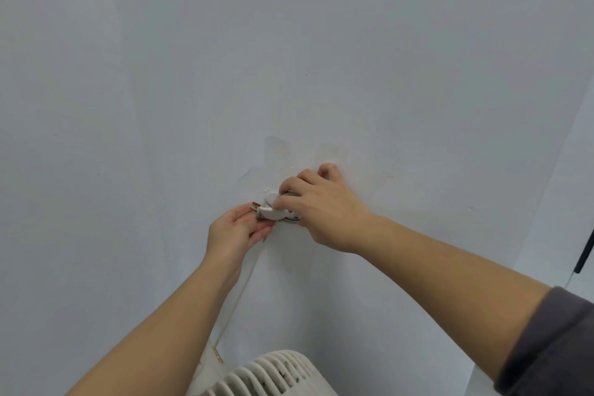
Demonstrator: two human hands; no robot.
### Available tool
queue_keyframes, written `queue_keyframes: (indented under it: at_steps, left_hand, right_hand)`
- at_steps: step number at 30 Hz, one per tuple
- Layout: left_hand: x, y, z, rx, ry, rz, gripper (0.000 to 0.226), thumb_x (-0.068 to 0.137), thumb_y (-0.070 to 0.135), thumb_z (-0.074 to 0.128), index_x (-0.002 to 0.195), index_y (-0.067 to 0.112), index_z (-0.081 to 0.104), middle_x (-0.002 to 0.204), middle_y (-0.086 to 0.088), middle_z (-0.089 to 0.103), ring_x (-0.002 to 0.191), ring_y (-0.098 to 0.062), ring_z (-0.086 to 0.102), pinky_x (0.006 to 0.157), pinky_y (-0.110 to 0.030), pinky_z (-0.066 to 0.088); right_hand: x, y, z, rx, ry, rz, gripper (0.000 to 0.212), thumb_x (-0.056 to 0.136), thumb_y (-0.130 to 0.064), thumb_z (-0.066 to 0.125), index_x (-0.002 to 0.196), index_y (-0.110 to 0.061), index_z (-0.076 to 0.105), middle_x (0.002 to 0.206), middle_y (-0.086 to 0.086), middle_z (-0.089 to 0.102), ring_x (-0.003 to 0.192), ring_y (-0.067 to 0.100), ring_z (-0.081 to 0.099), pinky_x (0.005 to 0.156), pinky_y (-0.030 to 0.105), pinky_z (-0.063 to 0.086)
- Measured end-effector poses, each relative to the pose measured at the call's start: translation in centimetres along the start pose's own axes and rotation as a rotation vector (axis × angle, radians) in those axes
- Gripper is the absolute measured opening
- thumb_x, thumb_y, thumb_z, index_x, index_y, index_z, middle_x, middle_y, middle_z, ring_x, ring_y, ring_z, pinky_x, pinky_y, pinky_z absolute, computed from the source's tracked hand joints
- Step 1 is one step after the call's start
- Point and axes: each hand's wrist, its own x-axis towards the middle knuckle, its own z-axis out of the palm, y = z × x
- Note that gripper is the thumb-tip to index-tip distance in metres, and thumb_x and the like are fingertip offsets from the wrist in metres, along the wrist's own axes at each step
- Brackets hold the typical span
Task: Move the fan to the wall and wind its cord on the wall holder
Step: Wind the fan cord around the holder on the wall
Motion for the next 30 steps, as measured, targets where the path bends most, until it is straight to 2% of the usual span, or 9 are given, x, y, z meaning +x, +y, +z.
queue_keyframes:
  at_steps: [6, 9, 13, 16, 23, 27, 30]
  left_hand:
    - [0.1, 0.1, 0.0, 0.032, 0.02, 0.015, 0.025, 0.096, -0.001, 0.048, 0.111, 0.007, 0.067, 0.111, -0.014, 0.071, 0.095, -0.022, 0.069, 0.08, -0.029, 0.056]
    - [0.4, 0.2, 0.0, 0.078, 0.033, 0.041, 0.027, 0.097, 0.001, 0.047, 0.116, 0.007, 0.066, 0.111, -0.009, 0.069, 0.095, -0.02, 0.067, 0.079, -0.028, 0.052]
    - [0.9, 0.4, 0.1, 0.096, 0.083, 0.065, 0.025, 0.094, -0.004, 0.052, 0.113, 0.003, 0.067, 0.098, -0.008, 0.069, 0.083, -0.017, 0.064, 0.082, -0.026, 0.052]
    - [1.0, 0.3, 0.4, 0.075, 0.132, 0.083, 0.025, 0.092, -0.006, 0.054, 0.11, 0.004, 0.068, 0.092, -0.006, 0.068, 0.08, -0.017, 0.063, 0.084, -0.025, 0.053]
    - [1.1, 0.6, 0.5, 0.148, 0.158, 0.152, 0.024, 0.09, -0.009, 0.055, 0.106, 0.005, 0.067, 0.087, -0.002, 0.068, 0.077, -0.011, 0.064, 0.072, -0.016, 0.056]
    - [1.0, 1.0, 0.6, 0.206, 0.172, 0.184, 0.023, 0.089, -0.008, 0.058, 0.106, 0.001, 0.069, 0.088, -0.003, 0.069, 0.082, -0.016, 0.065, 0.08, -0.024, 0.057]
    - [1.2, 1.8, 1.3, 0.231, 0.176, 0.195, 0.02, 0.087, -0.005, 0.062, 0.098, 0.008, 0.073, 0.091, -0.004, 0.071, 0.091, -0.02, 0.067, 0.089, -0.031, 0.055]
  right_hand:
    - [0.0, 0.1, 0.3, 0.031, 0.026, 0.008, 0.051, 0.069, -0.012, 0.073, 0.112, -0.039, 0.062, 0.115, -0.011, 0.059, 0.102, 0.018, 0.053, 0.086, 0.037, 0.022]
    - [-0.1, 0.1, 0.3, 0.034, 0.041, 0.007, 0.052, 0.068, -0.011, 0.073, 0.111, -0.039, 0.063, 0.114, -0.01, 0.059, 0.102, 0.019, 0.053, 0.087, 0.038, 0.022]
    - [-0.1, 0.1, 0.5, 0.051, 0.076, 0.002, 0.052, 0.066, -0.01, 0.074, 0.109, -0.038, 0.065, 0.111, -0.009, 0.061, 0.098, 0.019, 0.055, 0.085, 0.037, 0.023]
    - [-0.2, 0.2, 0.7, 0.051, 0.096, -0.011, 0.052, 0.065, -0.011, 0.076, 0.109, -0.039, 0.066, 0.11, -0.008, 0.062, 0.096, 0.02, 0.055, 0.085, 0.038, 0.024]
    - [-0.1, 0.2, 0.9, 0.046, 0.102, -0.017, 0.051, 0.064, -0.012, 0.079, 0.106, -0.038, 0.067, 0.108, -0.008, 0.062, 0.095, 0.021, 0.056, 0.084, 0.039, 0.024]
    - [-0.1, 0.3, 0.8, 0.038, 0.094, -0.044, 0.053, 0.065, -0.012, 0.079, 0.108, -0.04, 0.067, 0.109, -0.008, 0.062, 0.096, 0.02, 0.055, 0.084, 0.04, 0.024]
    - [-0.2, 0.3, 0.8, 0.025, 0.087, -0.056, 0.059, 0.065, -0.008, 0.076, 0.112, -0.042, 0.066, 0.111, -0.007, 0.061, 0.098, 0.02, 0.054, 0.084, 0.041, 0.024]
